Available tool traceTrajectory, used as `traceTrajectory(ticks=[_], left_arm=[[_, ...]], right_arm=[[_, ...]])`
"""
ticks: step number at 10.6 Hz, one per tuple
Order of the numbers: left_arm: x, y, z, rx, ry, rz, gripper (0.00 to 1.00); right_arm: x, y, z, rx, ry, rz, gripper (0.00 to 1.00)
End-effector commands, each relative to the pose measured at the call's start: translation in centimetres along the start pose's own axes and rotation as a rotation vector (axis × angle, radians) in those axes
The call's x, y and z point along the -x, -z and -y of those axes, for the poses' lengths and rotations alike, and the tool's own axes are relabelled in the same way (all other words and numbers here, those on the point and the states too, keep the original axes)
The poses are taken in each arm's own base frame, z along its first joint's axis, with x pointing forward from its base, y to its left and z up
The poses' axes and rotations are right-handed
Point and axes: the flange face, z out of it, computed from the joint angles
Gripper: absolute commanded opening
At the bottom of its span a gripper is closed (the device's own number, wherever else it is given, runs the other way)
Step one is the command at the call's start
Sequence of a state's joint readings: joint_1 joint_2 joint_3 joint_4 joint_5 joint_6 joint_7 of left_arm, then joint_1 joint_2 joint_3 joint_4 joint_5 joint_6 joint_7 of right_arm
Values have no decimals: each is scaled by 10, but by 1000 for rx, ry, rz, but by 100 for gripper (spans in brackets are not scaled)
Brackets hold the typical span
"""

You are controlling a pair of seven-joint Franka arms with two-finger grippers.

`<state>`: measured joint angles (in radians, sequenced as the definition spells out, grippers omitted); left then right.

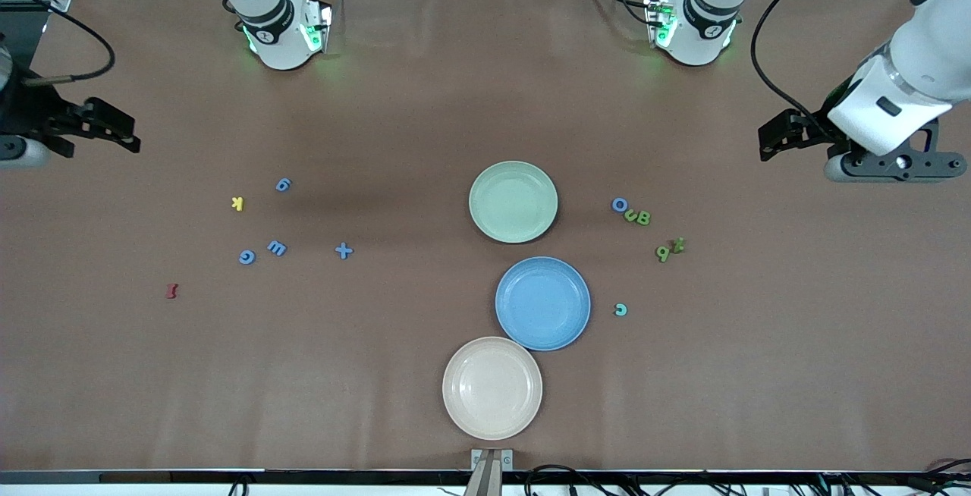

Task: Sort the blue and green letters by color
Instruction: 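Reach the right gripper toward blue E while the left gripper nears green letters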

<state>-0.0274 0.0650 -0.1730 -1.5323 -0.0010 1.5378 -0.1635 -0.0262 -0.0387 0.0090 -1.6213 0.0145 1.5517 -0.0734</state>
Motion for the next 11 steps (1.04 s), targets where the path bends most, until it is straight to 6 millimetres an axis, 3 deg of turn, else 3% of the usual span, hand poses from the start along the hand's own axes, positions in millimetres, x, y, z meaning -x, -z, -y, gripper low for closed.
traceTrajectory(ticks=[1, 3, 6, 8, 11], left_arm=[[-1, -5, 0, 20, -8, 17, 100], [-2, -10, 3, 20, -3, 23, 100], [4, -63, 3, 14, 3, 16, 100], [2, -103, 5, 13, 7, 12, 100], [2, -157, 11, 16, 19, -9, 100]], right_arm=[[14, 7, -11, -19, 7, -12, 100], [8, -37, -9, -48, 5, 8, 100], [-5, -102, 15, -40, 45, 0, 100], [-22, -172, 35, -37, 94, 41, 100], [-47, -242, 51, -46, 269, 42, 96]])
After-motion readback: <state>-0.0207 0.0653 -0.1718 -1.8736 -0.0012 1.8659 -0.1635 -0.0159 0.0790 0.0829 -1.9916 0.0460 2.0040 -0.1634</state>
